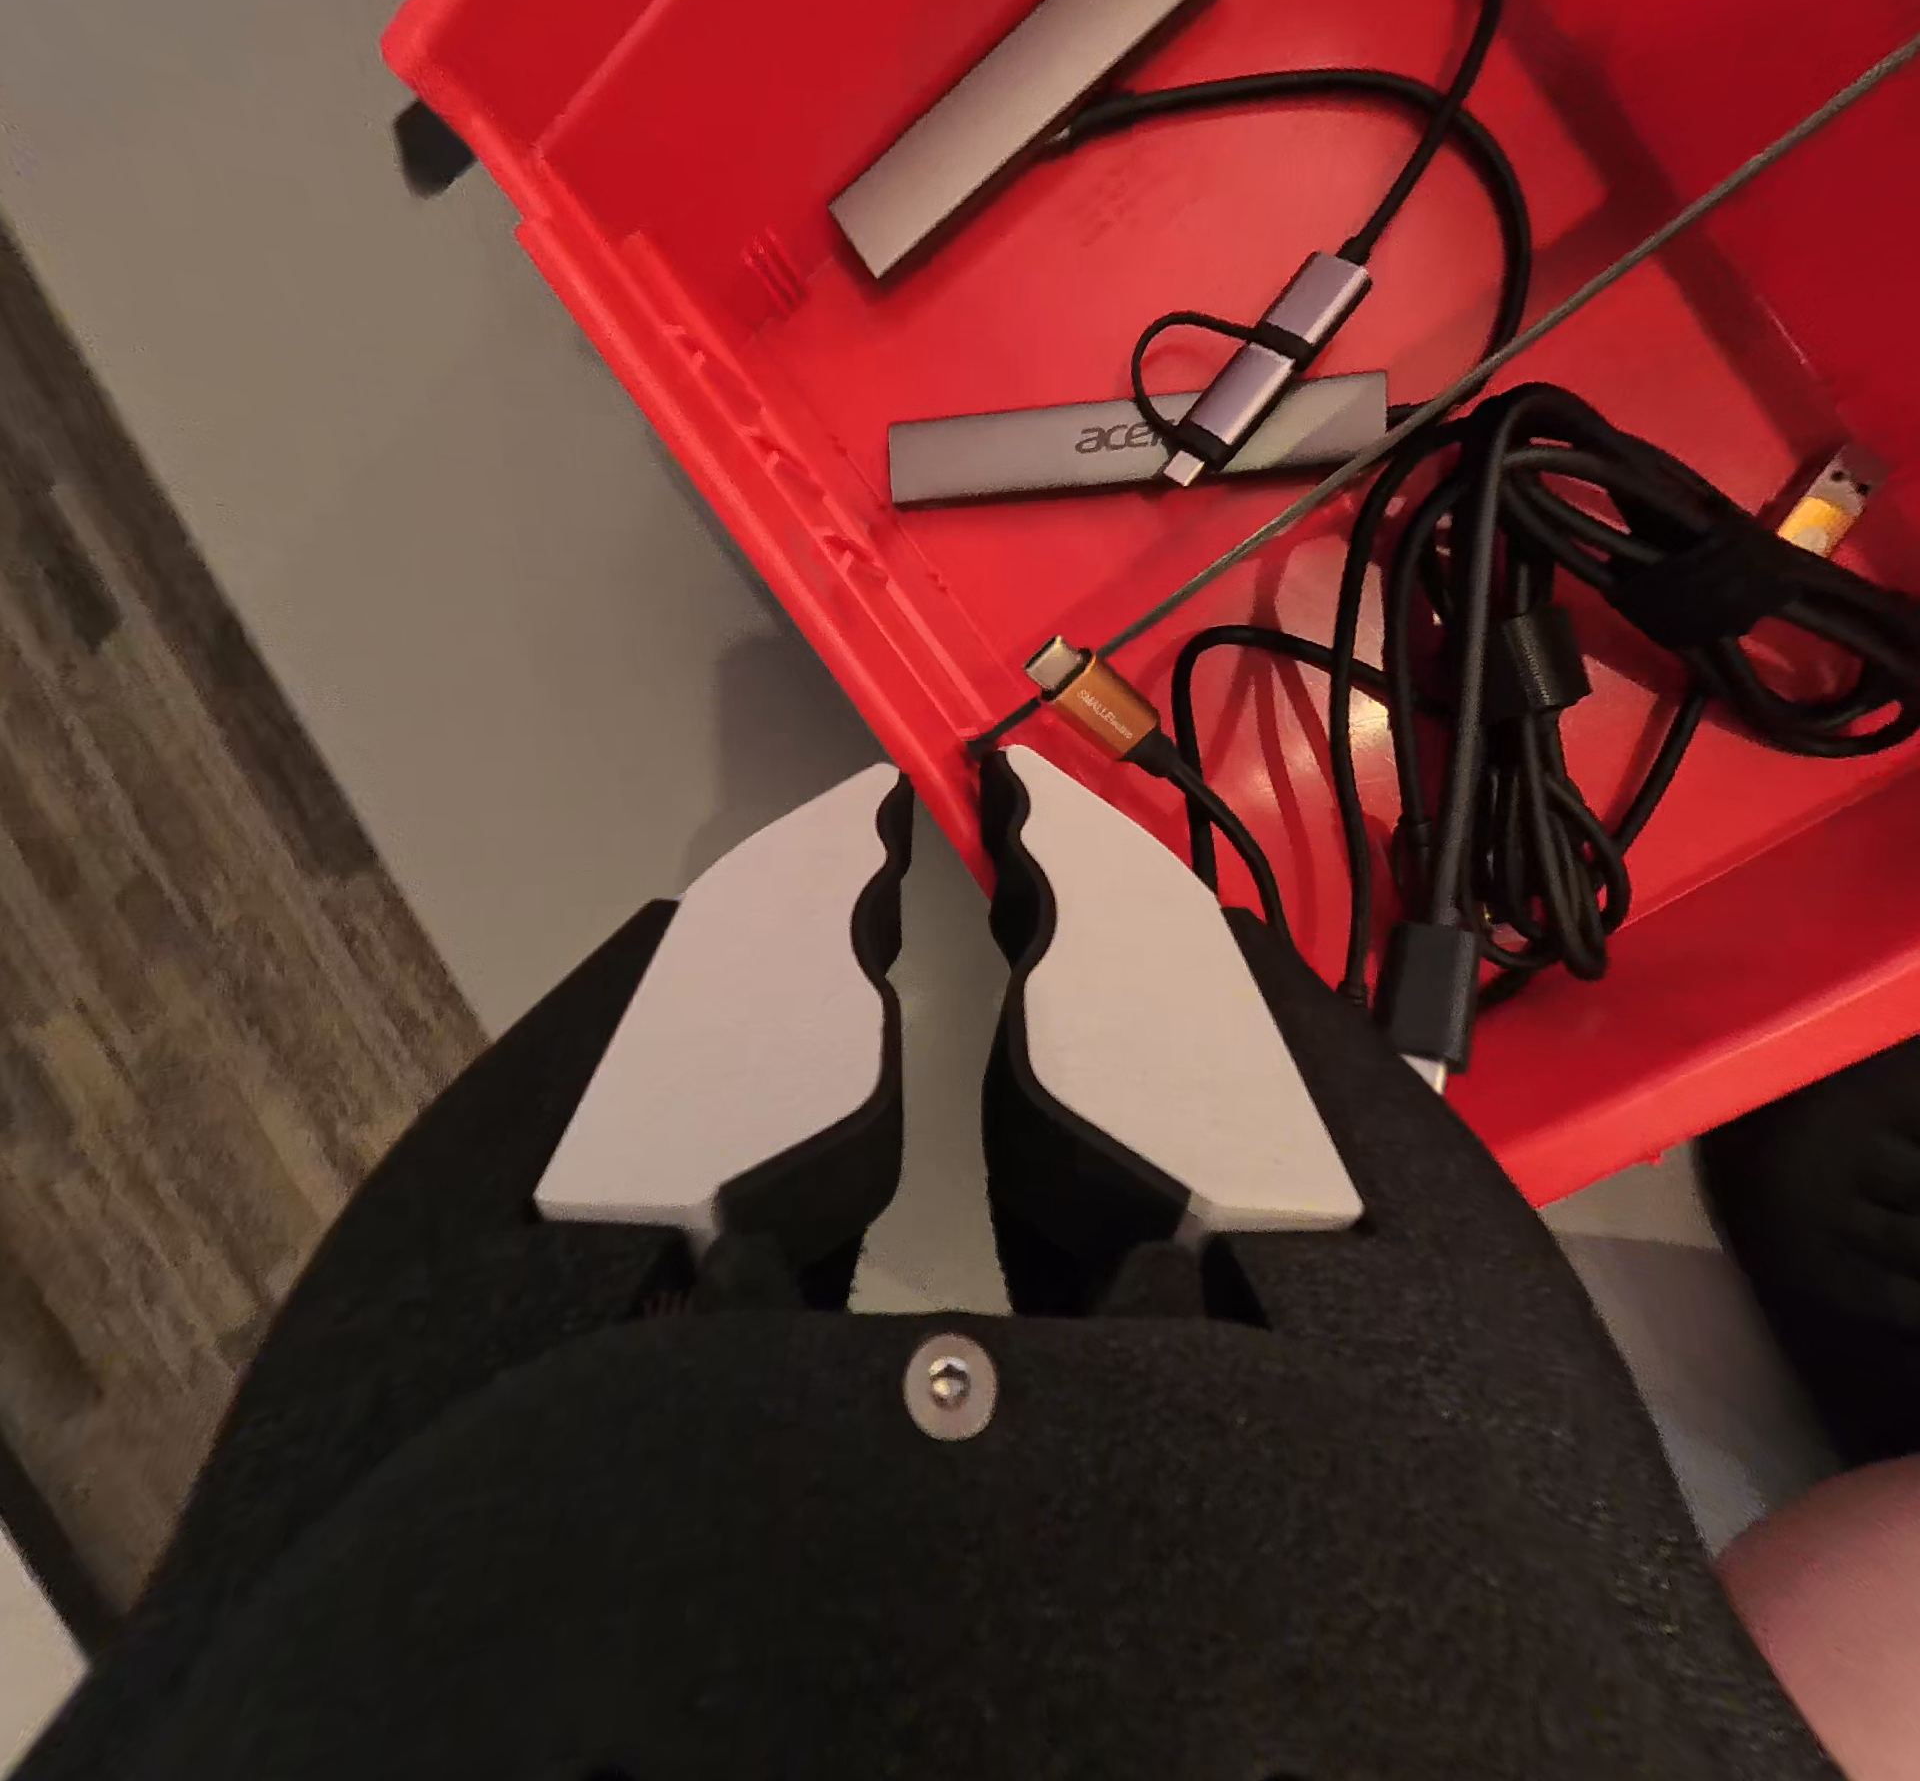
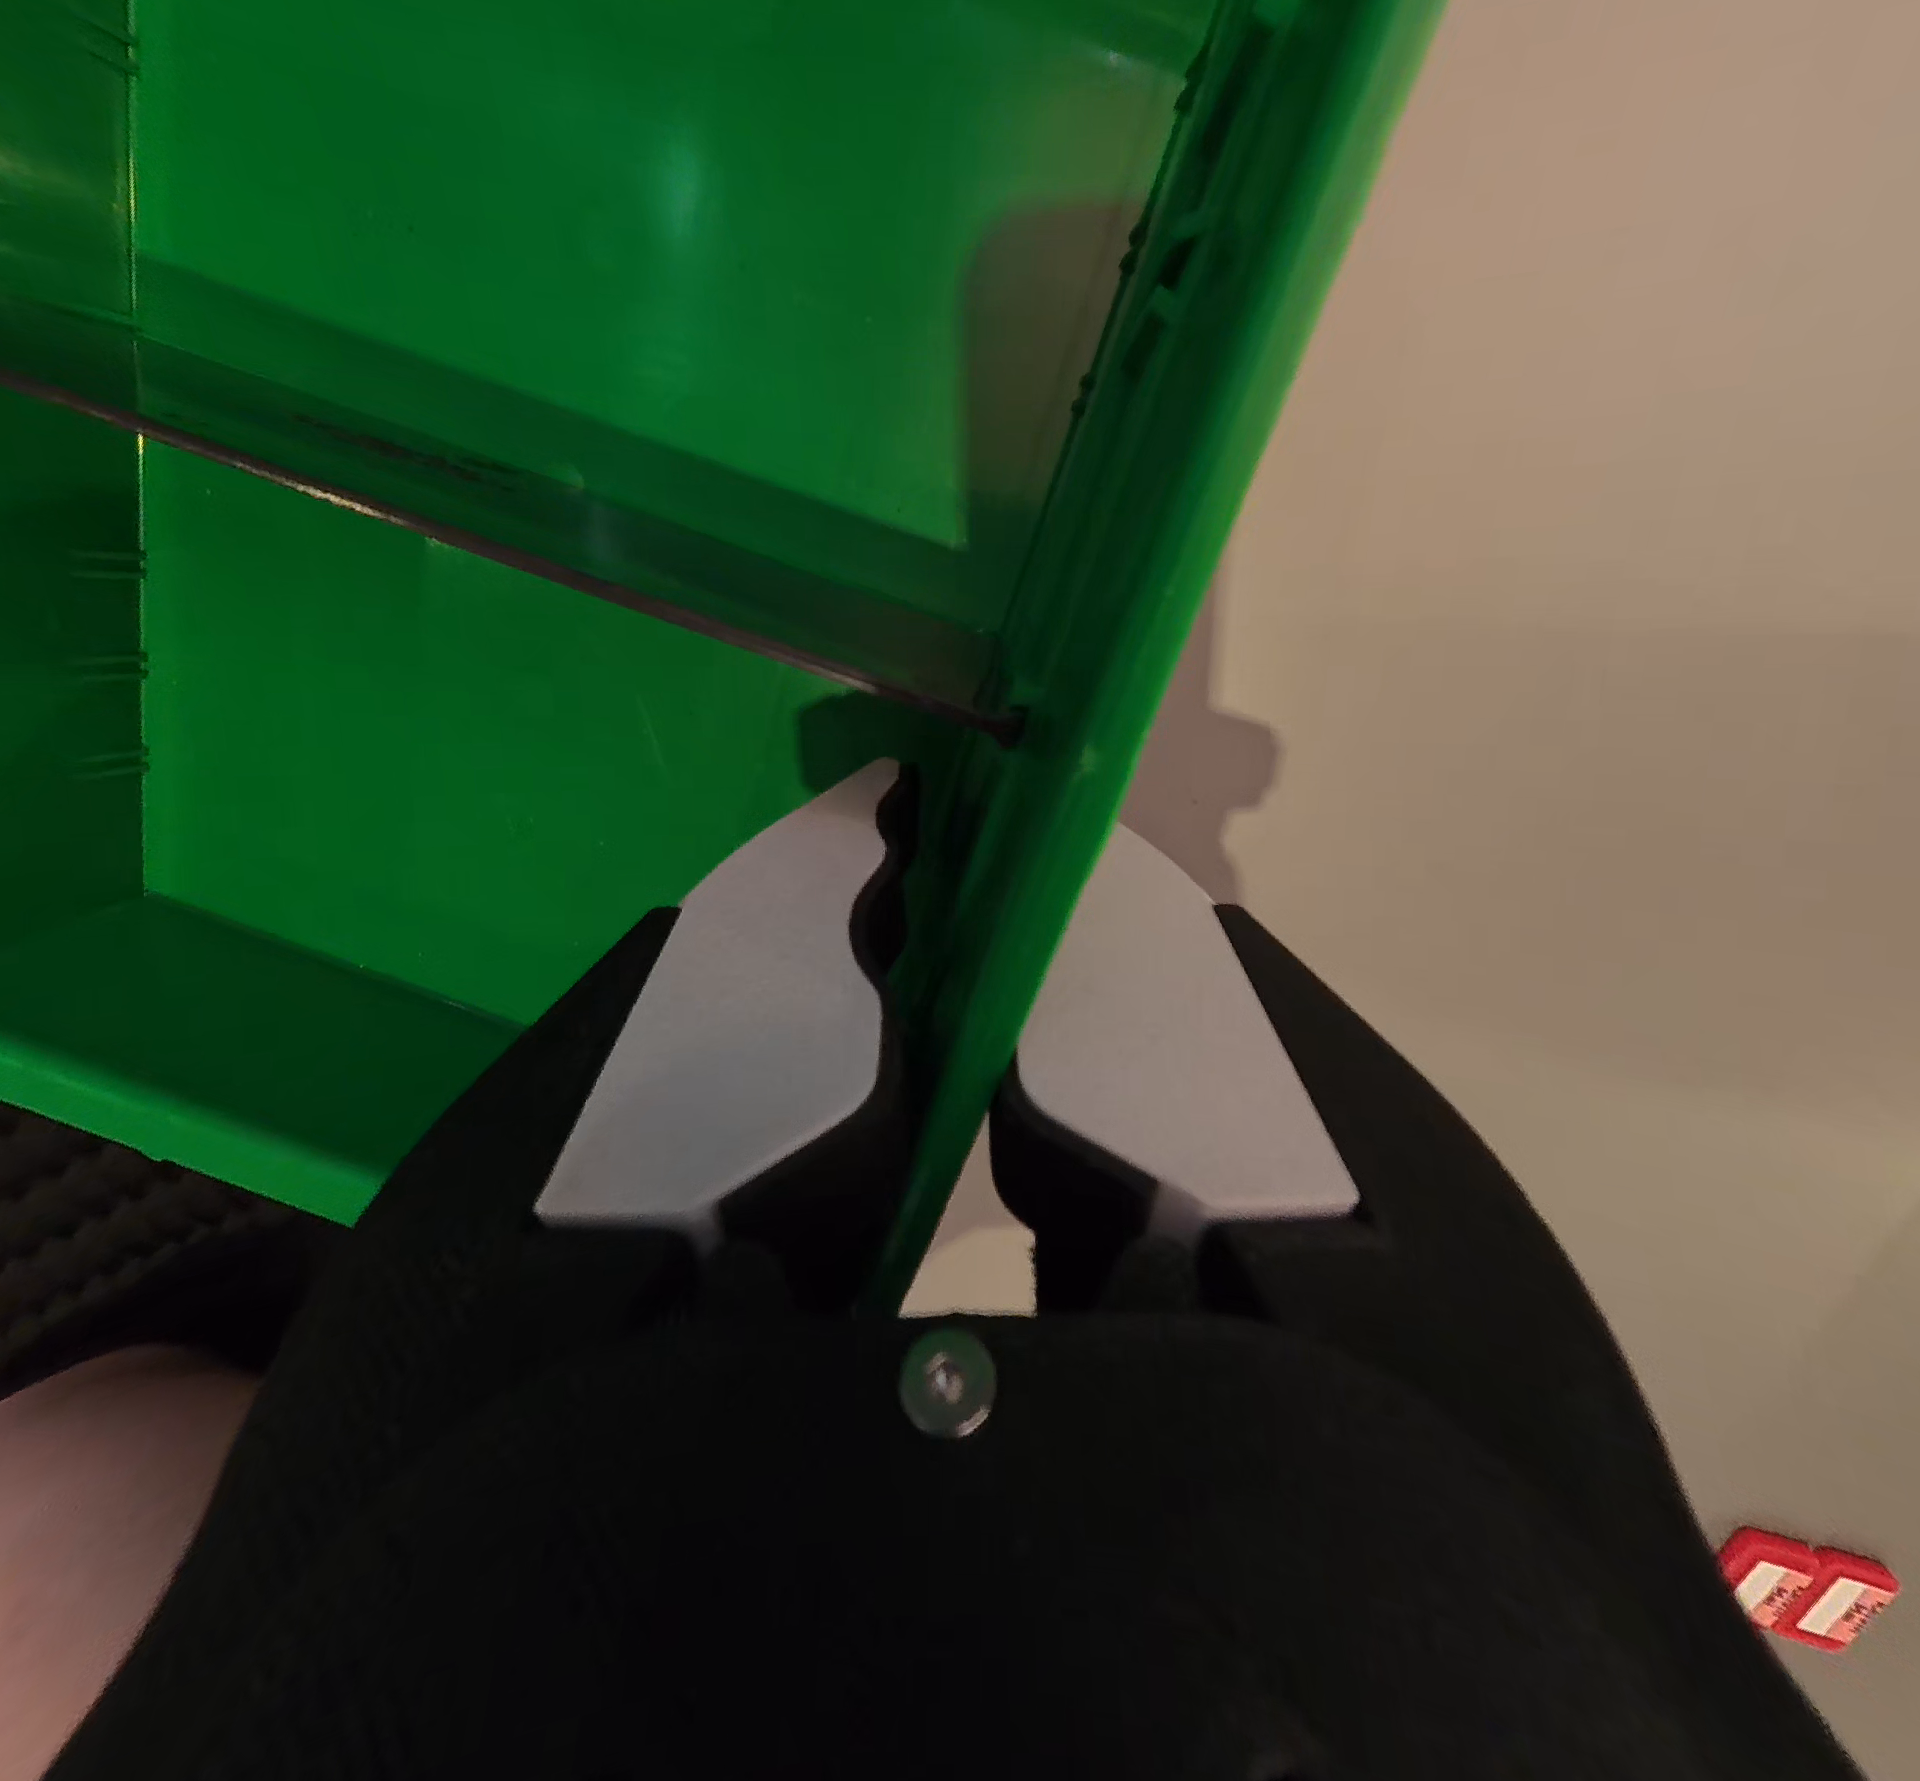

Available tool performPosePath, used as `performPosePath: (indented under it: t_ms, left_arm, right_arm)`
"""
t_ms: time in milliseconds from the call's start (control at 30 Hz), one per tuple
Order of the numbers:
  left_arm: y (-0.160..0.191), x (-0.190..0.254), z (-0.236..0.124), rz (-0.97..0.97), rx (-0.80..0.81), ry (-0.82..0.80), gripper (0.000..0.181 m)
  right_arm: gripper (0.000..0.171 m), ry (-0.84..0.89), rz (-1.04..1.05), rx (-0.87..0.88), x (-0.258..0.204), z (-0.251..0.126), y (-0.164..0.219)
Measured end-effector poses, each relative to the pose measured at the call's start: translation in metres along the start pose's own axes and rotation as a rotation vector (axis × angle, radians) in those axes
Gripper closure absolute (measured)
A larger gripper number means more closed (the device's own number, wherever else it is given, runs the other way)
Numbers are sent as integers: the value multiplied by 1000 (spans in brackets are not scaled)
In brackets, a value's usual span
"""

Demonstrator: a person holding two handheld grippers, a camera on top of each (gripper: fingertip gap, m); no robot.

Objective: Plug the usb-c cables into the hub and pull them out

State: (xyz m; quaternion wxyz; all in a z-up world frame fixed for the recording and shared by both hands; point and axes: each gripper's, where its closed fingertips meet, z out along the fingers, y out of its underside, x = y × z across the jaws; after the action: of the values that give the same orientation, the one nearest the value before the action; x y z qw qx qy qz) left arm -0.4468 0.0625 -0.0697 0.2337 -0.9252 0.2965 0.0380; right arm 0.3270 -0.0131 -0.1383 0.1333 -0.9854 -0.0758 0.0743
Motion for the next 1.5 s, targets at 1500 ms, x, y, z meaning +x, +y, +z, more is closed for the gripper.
performPosePath:
  t_ms: [1500]
  left_arm:
    - [-3, -13, 3, -28, -2, -84, 170]
  right_arm:
    - [158, -12, -52, 23, 3, 0, 0]
